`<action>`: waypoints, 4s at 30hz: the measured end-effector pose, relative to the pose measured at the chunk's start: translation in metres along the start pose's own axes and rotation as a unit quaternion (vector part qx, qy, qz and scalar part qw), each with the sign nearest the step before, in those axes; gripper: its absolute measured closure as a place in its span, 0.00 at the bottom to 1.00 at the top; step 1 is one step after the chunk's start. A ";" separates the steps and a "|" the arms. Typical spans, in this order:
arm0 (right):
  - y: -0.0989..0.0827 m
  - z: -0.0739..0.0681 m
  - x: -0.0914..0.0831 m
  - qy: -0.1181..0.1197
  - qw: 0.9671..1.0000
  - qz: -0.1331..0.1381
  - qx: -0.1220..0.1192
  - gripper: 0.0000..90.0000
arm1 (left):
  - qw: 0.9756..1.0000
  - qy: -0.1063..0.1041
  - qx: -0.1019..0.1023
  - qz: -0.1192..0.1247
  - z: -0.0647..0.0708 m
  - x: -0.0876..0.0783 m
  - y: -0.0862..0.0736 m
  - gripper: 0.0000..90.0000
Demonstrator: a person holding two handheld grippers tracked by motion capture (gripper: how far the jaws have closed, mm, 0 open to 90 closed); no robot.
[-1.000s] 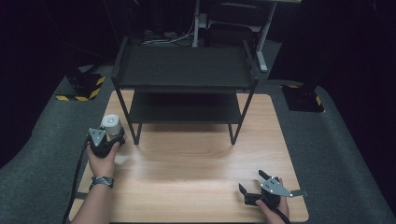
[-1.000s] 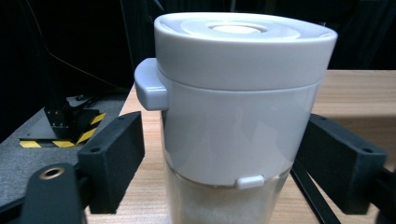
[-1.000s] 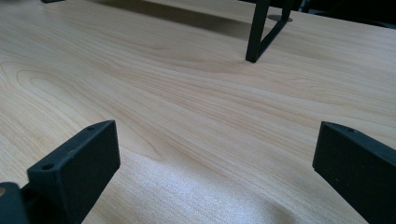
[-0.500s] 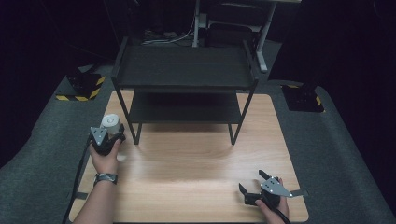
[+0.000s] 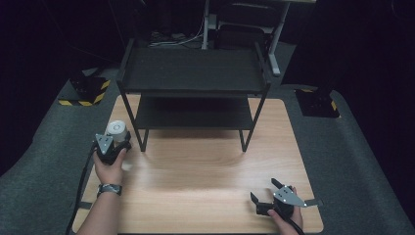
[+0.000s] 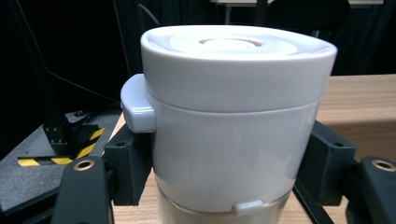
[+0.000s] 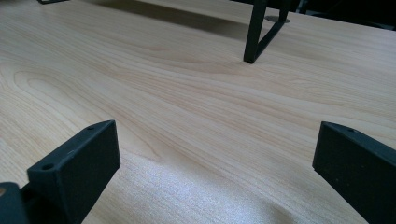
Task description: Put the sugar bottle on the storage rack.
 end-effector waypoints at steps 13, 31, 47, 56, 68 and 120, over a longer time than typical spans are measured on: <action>-0.001 0.000 0.000 0.000 1.000 0.002 0.001 0.00 | 0.999 -0.020 -0.017 0.022 -0.007 -0.022 -0.006 0.33; -0.002 0.002 0.000 0.005 1.000 0.005 0.000 0.00 | 0.999 -0.040 -0.013 0.030 0.013 -0.070 -0.002 0.33; -0.002 0.002 0.000 0.005 1.000 0.005 0.000 0.00 | 0.998 -0.057 0.001 0.032 0.051 -0.108 0.000 0.33; -0.002 0.002 0.000 0.005 1.000 0.006 0.002 0.00 | 0.997 -0.062 0.015 0.042 0.073 -0.120 0.006 0.33; -0.002 0.002 0.000 0.005 1.000 0.007 0.004 0.00 | 0.995 -0.088 0.022 0.047 0.097 -0.119 0.029 0.33; -0.005 0.004 -0.001 0.010 1.000 0.014 0.004 0.00 | 0.990 -0.115 0.026 0.084 0.146 -0.048 0.131 0.33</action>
Point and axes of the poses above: each handheld gripper's, and its own axes: x roughly forward along the jaws, y roughly out of its top, z roughly to its right, the point moved 1 cm from there along x, roughly forward along the jaws, and after that the axes turned 7 degrees about -z, right-handed, at the moved point
